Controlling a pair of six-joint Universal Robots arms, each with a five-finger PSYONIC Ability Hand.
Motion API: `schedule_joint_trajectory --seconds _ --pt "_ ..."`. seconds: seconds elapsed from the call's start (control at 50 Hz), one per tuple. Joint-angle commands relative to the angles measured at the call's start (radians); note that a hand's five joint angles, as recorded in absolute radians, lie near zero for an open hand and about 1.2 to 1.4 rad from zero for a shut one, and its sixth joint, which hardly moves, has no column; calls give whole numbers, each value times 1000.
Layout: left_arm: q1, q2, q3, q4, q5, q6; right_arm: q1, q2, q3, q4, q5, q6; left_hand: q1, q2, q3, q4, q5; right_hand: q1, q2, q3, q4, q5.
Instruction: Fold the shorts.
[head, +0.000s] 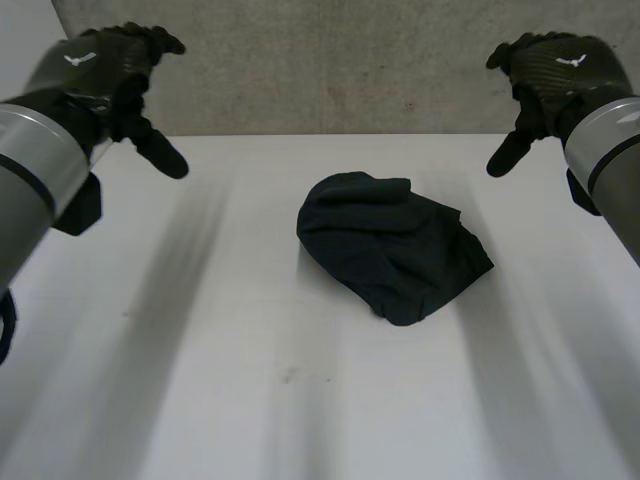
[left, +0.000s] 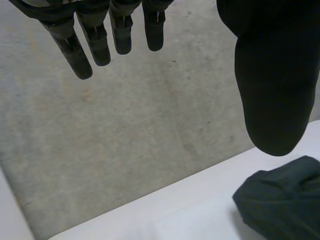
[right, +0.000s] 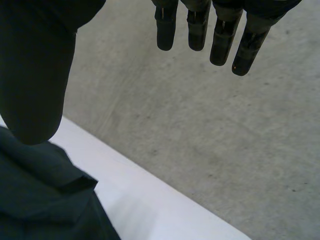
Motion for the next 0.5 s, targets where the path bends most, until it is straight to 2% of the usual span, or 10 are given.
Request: schedule_joint_trajectory --seconds 0.02,0.08,0.16,0.26,0.36,0.46,0.48,0.5 --pt "-89 -109 -26 138 34 44 -1 85 1 106 -120 -185 -45 -34 -39 -35 -47 -32 -53 -38 -63 -70" --pt "-123 -198 -26 213 48 116 -3 96 35 136 -143 -230 -44 -33 -38 -34 -46 -32 -53 -38 -63 -70" --pt "-183 -326 0 270 48 214 -30 99 176 105 -158 -226 -38 -27 -32 -28 -40 -32 -53 -38 -63 -70" --pt "-232 -510 87 348 39 318 -119 94 411 -75 -209 -226 -15 -4 -9 -5 -17 -32 -53 -38 -63 -70" --pt "-238 -639 160 385 40 361 -205 90 573 -238 -270 -226 41 52 47 51 39 -32 -53 -38 -63 -70" --pt "-260 -727 218 405 37 364 -242 90 602 -300 -280 -226 305 315 311 314 303 -32 -53 -38 -63 -70" --pt "-263 -747 230 406 34 364 -242 90 601 -300 -280 -221 535 546 541 545 533 -32 -53 -38 -63 -70" --pt "-263 -752 233 406 30 364 -242 90 599 -301 -280 -220 651 661 657 660 649 -32 -53 -38 -63 -70"
